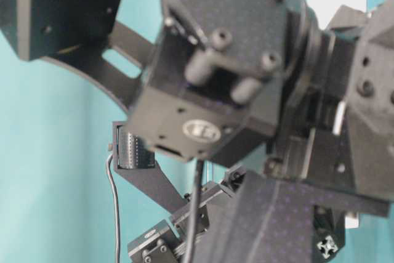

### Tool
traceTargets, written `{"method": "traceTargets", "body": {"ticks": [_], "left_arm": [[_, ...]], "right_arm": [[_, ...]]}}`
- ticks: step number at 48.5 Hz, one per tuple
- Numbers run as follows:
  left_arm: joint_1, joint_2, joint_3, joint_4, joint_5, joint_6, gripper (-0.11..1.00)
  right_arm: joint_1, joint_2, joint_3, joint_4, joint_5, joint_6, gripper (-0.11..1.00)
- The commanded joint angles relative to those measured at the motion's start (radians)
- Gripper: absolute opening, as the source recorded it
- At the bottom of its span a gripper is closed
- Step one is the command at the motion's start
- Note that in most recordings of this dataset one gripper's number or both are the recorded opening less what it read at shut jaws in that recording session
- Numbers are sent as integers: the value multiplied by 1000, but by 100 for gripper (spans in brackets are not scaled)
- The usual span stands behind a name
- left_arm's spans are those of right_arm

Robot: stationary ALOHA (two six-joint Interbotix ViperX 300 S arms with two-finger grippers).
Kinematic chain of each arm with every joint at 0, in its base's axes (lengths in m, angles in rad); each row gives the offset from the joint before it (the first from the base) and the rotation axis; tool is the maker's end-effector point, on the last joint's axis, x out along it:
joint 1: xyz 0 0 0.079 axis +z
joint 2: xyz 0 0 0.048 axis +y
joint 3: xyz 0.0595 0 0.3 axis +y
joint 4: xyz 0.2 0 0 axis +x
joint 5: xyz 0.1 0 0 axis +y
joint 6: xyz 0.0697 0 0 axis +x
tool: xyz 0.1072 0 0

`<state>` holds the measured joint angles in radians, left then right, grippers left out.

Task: Move the wooden board into place and insert the rod into its hole.
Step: 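Lower the right gripper and close it on the wooden dowel, then lift the dowel and carry it to the strip's right end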

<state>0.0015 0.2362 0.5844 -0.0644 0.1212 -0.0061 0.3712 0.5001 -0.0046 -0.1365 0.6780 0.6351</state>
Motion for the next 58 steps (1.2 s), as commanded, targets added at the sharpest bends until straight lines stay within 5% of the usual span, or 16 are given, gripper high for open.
{"method": "traceTargets", "body": {"ticks": [1, 7, 29, 49, 58], "left_arm": [[-6, -35, -8, 2, -5, 0, 82], [-6, -35, -6, 2, -5, 0, 82], [-12, -35, -6, 2, -5, 0, 82], [-26, -35, -6, 0, -5, -14, 82], [-28, -35, -6, 0, -5, -14, 82]], "right_arm": [[9, -14, -25, -3, -6, 0, 27], [9, -12, -26, -3, -6, 0, 12], [6, -14, -25, -23, -6, 2, 12], [5, -144, 49, -207, -75, 0, 12], [-17, -245, 120, -225, -117, 0, 12]]}}
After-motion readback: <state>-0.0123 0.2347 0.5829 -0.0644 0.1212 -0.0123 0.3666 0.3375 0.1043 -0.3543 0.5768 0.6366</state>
